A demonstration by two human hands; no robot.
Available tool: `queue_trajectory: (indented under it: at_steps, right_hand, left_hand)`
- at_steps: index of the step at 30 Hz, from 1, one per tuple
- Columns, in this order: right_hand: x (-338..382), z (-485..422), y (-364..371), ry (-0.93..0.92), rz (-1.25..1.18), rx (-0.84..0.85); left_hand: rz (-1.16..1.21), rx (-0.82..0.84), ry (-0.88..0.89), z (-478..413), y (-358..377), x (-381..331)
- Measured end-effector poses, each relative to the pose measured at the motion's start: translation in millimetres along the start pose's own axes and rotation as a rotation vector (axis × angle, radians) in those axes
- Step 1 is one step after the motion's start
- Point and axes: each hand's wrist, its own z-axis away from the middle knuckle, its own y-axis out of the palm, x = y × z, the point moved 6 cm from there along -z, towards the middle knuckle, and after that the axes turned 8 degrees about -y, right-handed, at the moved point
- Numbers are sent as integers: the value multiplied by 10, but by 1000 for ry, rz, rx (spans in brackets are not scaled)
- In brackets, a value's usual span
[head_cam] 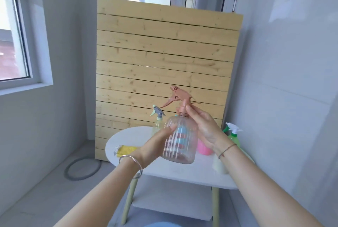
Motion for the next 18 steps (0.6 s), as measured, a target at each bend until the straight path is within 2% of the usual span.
queue_trajectory:
  at_steps: [2, 3, 7, 11, 15, 18]
  right_hand:
    - [26, 113, -20, 12, -69, -14]
    - [36, 163, -38, 1, -95, -45]
    - [85, 272, -115, -103, -89, -181]
    - [200, 269, -22, -131, -59, -149]
    - [276, 232, 33, -75, -123, -98]
    - [228, 236, -7, -93, -97, -144]
  left_hand:
    - [64, 58, -40, 52, 146, 29]
    - [88, 35, -47, 77, 171, 30]
    - [-183, -241, 71, 142, 110, -82]
    - [-303, -279, 187, 215, 224, -303]
    - [-171, -124, 57, 184, 204, -279]
    - [-324, -211, 76, 212, 198, -306]
